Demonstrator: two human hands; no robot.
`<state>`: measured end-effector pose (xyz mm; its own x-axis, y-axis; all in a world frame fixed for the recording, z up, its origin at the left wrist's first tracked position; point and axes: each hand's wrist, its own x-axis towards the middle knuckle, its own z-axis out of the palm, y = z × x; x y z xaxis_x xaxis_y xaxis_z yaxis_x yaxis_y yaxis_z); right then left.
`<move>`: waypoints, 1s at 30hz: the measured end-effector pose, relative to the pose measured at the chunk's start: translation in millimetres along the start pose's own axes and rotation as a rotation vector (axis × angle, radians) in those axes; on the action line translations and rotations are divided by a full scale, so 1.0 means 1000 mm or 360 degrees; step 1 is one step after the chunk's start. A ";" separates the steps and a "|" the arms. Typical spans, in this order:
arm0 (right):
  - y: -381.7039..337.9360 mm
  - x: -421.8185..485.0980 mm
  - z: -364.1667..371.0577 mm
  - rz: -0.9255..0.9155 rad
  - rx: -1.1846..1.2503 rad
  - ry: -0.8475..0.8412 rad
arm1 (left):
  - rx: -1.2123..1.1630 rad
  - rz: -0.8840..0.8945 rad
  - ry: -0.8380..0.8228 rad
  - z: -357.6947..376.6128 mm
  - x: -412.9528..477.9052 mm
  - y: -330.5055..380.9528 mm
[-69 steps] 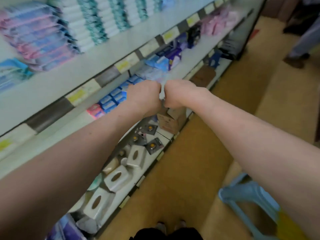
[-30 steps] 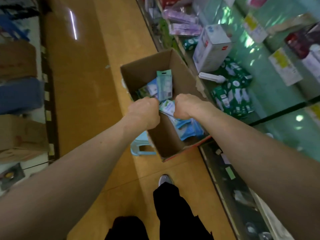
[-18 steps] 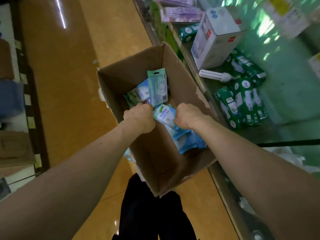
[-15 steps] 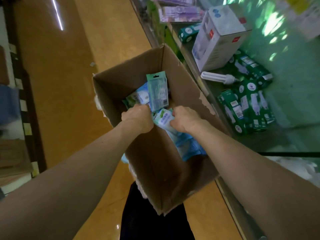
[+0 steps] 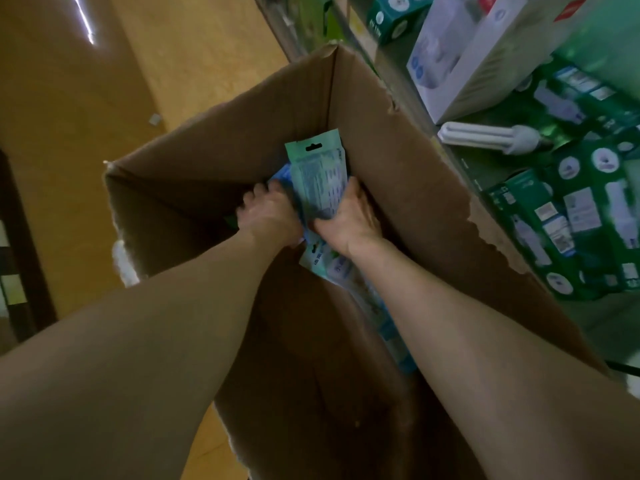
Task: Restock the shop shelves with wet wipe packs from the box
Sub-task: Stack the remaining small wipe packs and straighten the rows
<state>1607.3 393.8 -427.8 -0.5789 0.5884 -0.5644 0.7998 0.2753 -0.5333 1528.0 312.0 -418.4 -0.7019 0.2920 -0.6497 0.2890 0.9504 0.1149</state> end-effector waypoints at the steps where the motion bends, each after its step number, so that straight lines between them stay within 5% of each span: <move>1: 0.000 0.005 0.004 -0.0001 0.0032 -0.0008 | -0.0072 -0.0019 -0.0020 0.004 0.006 -0.001; 8: 0.007 0.018 0.033 0.0088 0.0414 -0.0289 | -0.0237 -0.0067 -0.0186 0.017 0.028 -0.028; 11: 0.018 0.003 0.039 0.0244 0.0520 -0.0456 | -0.0562 -0.0313 -0.0279 0.018 0.024 -0.041; 21: 0.042 0.004 0.012 0.0293 0.0038 -0.0955 | -0.1231 -0.0635 -0.0250 0.012 0.021 -0.040; 23: 0.042 0.006 0.007 0.0323 0.0108 -0.0853 | -0.1280 -0.0648 -0.0147 0.011 0.024 -0.039; 26: 0.041 0.028 0.014 0.0443 0.0597 -0.0330 | -0.1450 -0.0626 -0.0032 0.009 0.029 -0.036; 30: 0.031 0.058 0.036 0.0660 0.0993 -0.0005 | -0.1536 -0.0482 -0.0139 0.007 0.025 -0.025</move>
<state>1593.3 408.8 -500.0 -0.2508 0.5475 -0.7983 0.7148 -0.4514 -0.5341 1507.7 294.4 -443.2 -0.5971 0.0521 -0.8004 -0.5696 0.6750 0.4689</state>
